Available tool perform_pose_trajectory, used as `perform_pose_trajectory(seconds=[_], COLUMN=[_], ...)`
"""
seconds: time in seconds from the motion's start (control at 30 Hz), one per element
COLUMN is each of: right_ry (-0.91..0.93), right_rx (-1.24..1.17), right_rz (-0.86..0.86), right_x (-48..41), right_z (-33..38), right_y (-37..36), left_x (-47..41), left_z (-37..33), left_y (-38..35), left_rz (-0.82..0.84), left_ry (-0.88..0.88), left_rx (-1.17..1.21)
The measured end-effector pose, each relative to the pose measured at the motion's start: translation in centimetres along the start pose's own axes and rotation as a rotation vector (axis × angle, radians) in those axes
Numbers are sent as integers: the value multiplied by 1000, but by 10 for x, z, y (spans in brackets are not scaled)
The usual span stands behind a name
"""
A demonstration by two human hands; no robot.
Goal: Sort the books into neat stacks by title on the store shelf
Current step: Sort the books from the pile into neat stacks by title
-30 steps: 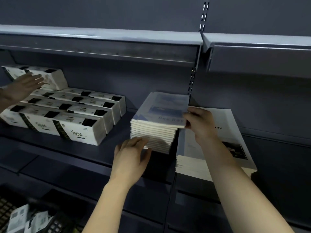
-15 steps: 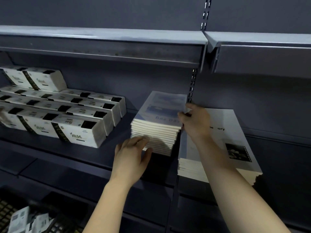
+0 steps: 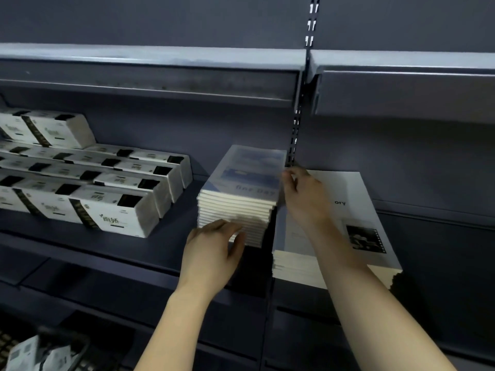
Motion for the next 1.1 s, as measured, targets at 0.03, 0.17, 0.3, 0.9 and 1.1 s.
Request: perform_pose_trajectory(seconds=[0.03, 0.17, 0.3, 0.9, 1.1], right_ry=[-5, -47, -40, -422, -616], right_rx=[-4, 15, 66, 344, 521], right_rz=[-25, -57, -127, -103, -74], right_x=[2, 11, 33, 151, 184], right_z=[-4, -30, -66, -264, -321], right_y=[8, 44, 91, 291, 337], left_x=[0, 1, 6, 61, 80], left_z=[-9, -47, -95, -319, -365], left_y=[1, 0, -12, -139, -172], left_rz=[-3, -14, -24, 325, 378], left_ry=[-5, -57, -125, -392, -426], left_rx=[13, 50, 63, -39, -63])
Point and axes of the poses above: each hand's wrist, its own x-axis away from the middle knuckle, its own y-axis out of the back of the hand, z = x × y, the point moved 3 cm from there along -x, towards the middle knuckle, and after that the axes turned 9 degrees about y, right-handed, at the moved point
